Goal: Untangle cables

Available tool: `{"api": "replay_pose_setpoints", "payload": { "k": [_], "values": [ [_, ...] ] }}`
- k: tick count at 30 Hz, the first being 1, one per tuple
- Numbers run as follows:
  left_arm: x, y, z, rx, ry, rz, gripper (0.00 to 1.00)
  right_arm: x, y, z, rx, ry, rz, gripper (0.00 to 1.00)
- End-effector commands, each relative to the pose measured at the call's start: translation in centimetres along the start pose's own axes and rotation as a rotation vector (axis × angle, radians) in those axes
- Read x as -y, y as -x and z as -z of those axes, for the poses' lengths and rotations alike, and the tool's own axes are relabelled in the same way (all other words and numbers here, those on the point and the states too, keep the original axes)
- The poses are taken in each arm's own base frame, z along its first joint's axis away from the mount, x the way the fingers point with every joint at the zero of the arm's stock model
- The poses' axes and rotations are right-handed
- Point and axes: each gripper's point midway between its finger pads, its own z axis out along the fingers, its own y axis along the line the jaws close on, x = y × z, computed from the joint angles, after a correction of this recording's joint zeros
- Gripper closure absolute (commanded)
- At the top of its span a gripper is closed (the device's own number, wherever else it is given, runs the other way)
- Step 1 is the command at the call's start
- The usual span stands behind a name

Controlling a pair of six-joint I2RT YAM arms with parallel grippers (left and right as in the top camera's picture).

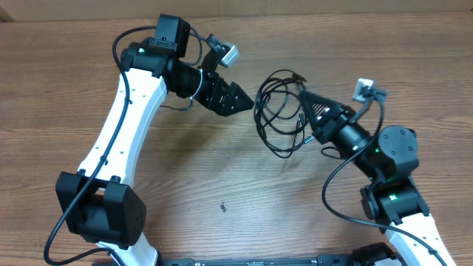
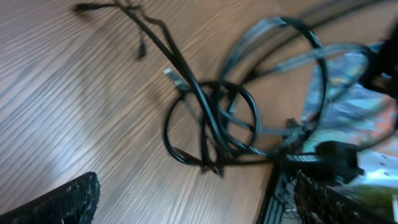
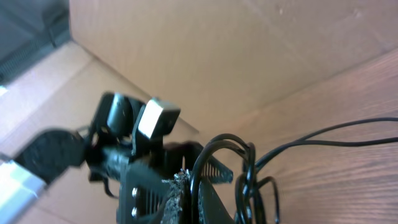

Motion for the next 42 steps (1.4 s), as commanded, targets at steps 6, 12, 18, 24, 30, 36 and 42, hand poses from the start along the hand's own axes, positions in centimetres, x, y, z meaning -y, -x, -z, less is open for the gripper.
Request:
{"api": "replay_pose_setpoints", "payload": {
  "k": [6,12,18,24,30,36,42],
  "values": [
    [2.7,1.3,0.8,0.070,-0.107,-0.121,0.00,-3.9,3.4,1.5,0.056,0.182,-0.101,0.96],
    [3.0,1.8,0.2,0.077,-0.102,-0.157,0.00,-4.9,2.8,1.7,0.015,0.229,-0.101,0.96],
    [2.1,2.9,-1.4,0.068,0.021,-0.143,0.00,-4.8,2.2,1.6,-0.017,0.228,-0.105,0.96],
    [2.8,2.8,-3.5,0.030,0.081,-0.205,0.00,-4.9,2.0,1.7,-0.026,0.233,-0.104,0.96],
    [4.1,2.7,-4.7,0.009,0.075,-0.278,0.64,-4.9,2.0,1.7,-0.029,0.234,-0.104,0.96],
    [4.1,2.7,-4.7,0.011,0.072,-0.276,0.96,-4.7,1.9,1.6,-0.033,0.228,-0.107,0.96],
    [2.9,2.9,-4.1,0.016,0.115,-0.245,0.96,-2.4,1.1,0.9,-0.051,0.145,-0.094,0.96]
  ]
}}
